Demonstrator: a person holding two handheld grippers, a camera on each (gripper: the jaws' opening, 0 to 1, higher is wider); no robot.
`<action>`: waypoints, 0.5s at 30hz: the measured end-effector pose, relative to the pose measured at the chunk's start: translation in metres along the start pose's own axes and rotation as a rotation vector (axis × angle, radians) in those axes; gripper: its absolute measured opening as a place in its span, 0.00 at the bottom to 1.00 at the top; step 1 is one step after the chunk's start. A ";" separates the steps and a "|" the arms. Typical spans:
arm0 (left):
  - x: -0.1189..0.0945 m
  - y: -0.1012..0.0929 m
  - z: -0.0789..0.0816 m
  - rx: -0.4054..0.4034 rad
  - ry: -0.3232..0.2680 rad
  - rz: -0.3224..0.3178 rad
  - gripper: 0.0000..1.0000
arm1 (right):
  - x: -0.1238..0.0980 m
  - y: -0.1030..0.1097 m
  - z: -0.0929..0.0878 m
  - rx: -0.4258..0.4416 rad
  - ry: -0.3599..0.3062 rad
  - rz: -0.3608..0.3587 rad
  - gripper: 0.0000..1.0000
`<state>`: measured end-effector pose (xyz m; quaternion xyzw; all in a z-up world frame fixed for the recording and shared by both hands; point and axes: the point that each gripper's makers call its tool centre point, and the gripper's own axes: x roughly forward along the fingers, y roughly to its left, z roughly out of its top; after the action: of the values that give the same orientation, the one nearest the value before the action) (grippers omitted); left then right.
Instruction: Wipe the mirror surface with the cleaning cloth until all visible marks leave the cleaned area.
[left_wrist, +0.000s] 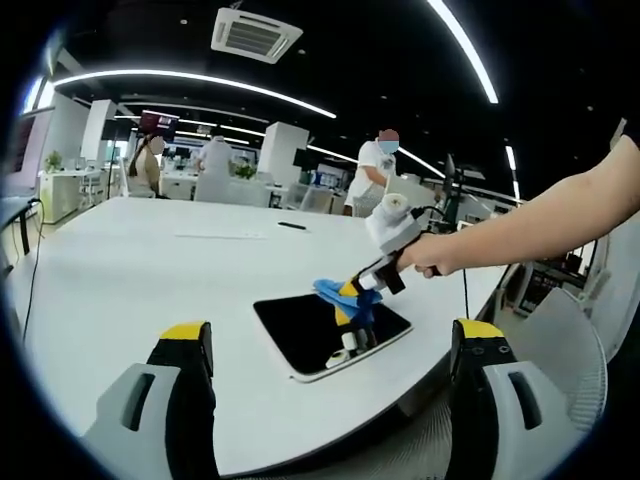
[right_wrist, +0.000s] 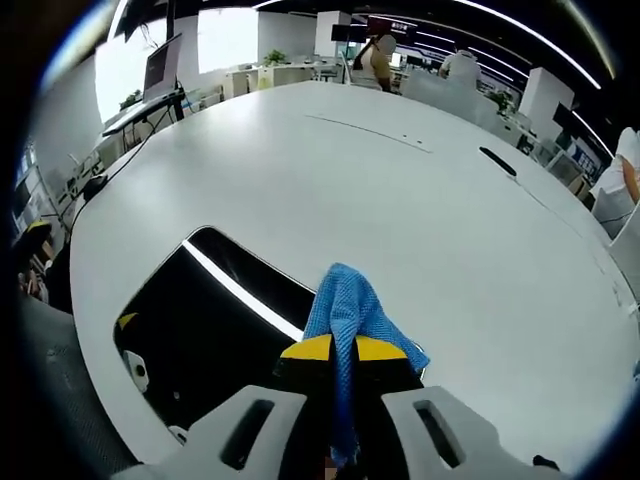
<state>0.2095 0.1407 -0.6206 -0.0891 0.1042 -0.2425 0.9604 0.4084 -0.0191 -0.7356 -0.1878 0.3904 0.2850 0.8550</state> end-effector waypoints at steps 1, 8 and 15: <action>0.000 0.000 0.000 0.000 0.000 0.000 0.98 | 0.000 0.000 -0.001 0.003 0.000 -0.002 0.01; 0.000 0.000 -0.001 -0.001 0.003 0.000 0.98 | 0.001 -0.004 0.000 0.018 -0.007 -0.006 0.01; 0.000 0.000 0.000 0.000 0.001 -0.004 0.98 | 0.002 -0.005 -0.001 0.078 0.005 0.005 0.01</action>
<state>0.2093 0.1404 -0.6209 -0.0889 0.1045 -0.2443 0.9599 0.4119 -0.0230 -0.7372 -0.1542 0.4035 0.2712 0.8601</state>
